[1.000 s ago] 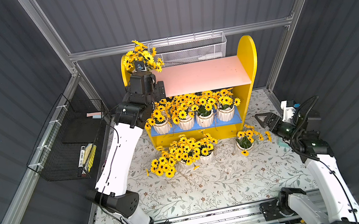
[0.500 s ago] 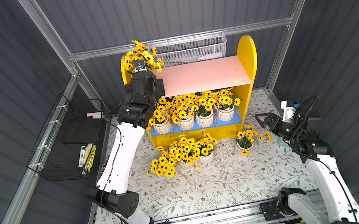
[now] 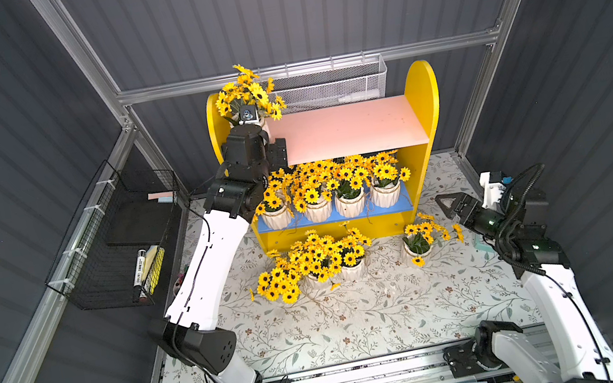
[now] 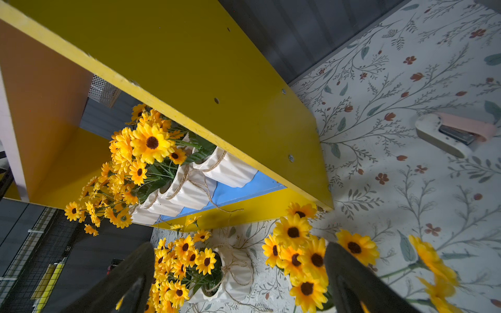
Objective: Take the sunflower pots off the shelves
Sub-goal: Adjust the sunflower pot on the shelf.
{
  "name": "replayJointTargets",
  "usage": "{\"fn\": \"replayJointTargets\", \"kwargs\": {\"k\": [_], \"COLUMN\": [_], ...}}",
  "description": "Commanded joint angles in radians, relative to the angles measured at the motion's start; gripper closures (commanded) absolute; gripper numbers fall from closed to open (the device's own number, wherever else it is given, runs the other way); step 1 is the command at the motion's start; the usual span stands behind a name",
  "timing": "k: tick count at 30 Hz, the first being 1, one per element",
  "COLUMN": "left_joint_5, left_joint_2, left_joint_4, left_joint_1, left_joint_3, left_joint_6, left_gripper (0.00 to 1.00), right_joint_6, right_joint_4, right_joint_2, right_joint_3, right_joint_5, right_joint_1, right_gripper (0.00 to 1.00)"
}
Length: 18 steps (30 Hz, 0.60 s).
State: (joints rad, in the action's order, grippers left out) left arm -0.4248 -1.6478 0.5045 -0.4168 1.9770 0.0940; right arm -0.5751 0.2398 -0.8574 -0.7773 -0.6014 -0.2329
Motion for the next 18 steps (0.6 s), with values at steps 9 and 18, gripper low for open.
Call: {"fn": "replayJointTargets", "kwargs": {"k": [9, 18], "left_joint_5": [0.092, 0.102], "left_joint_2": [0.104, 0.095], "left_joint_4": [-0.091, -0.075], "left_joint_1": [-0.002, 0.009], "left_joint_3": [-0.116, -0.091], "left_joint_6": [-0.063, -0.131], "left_gripper": [0.00, 0.01], "right_joint_6": [0.003, 0.006], "right_joint_4": [-0.008, -0.008], "right_joint_2": [0.000, -0.002], "right_joint_3": [-0.002, -0.009], "right_joint_5": [0.003, 0.000], "right_joint_1": [0.005, 0.006], "right_gripper": [0.01, 0.01]}}
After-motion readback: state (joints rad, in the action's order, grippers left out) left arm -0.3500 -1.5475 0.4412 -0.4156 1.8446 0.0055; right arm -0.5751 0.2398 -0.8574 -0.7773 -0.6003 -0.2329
